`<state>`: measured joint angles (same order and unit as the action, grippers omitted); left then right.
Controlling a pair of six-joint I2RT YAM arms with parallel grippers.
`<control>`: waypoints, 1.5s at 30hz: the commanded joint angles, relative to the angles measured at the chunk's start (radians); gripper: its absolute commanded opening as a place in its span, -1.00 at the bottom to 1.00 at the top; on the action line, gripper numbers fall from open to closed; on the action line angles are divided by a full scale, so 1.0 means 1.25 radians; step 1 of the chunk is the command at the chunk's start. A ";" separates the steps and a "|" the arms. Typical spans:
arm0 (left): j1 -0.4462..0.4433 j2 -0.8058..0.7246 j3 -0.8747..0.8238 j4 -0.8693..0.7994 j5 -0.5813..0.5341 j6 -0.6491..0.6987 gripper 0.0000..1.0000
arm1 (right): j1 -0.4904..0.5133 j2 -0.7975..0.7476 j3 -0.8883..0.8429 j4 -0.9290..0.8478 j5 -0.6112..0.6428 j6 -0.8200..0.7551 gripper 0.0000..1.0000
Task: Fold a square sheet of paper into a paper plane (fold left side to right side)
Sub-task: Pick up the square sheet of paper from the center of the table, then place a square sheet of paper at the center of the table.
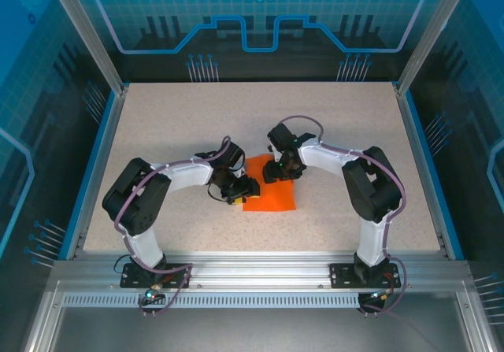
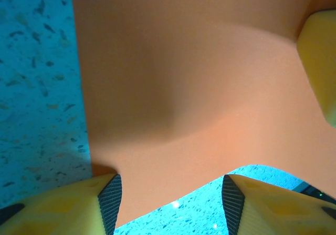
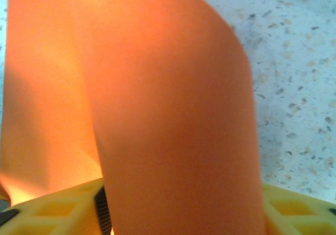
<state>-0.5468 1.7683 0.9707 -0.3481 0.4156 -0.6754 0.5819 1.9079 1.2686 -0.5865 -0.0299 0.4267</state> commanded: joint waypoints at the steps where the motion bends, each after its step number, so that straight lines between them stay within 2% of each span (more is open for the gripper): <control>1: 0.012 -0.050 -0.022 -0.002 -0.032 0.006 0.18 | -0.001 -0.030 -0.004 -0.016 -0.046 -0.012 -0.01; 5: 0.039 -0.122 -0.040 -0.006 -0.053 0.031 0.28 | -0.012 -0.053 -0.015 0.005 -0.088 -0.020 -0.19; 12: 0.137 -0.266 -0.080 0.004 -0.028 0.070 0.39 | -0.045 -0.148 -0.064 0.069 -0.196 -0.028 -0.30; 16: 0.188 -0.358 -0.080 0.026 0.025 0.107 0.47 | -0.066 -0.241 -0.082 0.083 -0.266 -0.048 -0.30; 22: 0.245 -0.497 -0.087 0.174 0.143 0.101 0.71 | -0.115 -0.395 -0.090 0.104 -0.420 -0.065 -0.31; 26: 0.251 -0.530 -0.068 0.271 0.240 0.086 0.81 | -0.134 -0.476 -0.060 0.102 -0.517 -0.071 -0.32; 33: 0.249 -0.535 -0.037 0.418 0.385 0.067 0.83 | -0.124 -0.542 0.027 0.099 -0.630 -0.073 -0.32; 45: 0.212 -0.510 0.042 0.405 0.472 0.127 0.81 | -0.056 -0.531 0.112 0.107 -0.712 -0.096 -0.34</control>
<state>-0.2680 1.1198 0.9886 0.1410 0.9447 -0.5606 0.4961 1.2400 1.3804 -0.4686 -0.8692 0.3244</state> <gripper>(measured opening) 0.908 0.333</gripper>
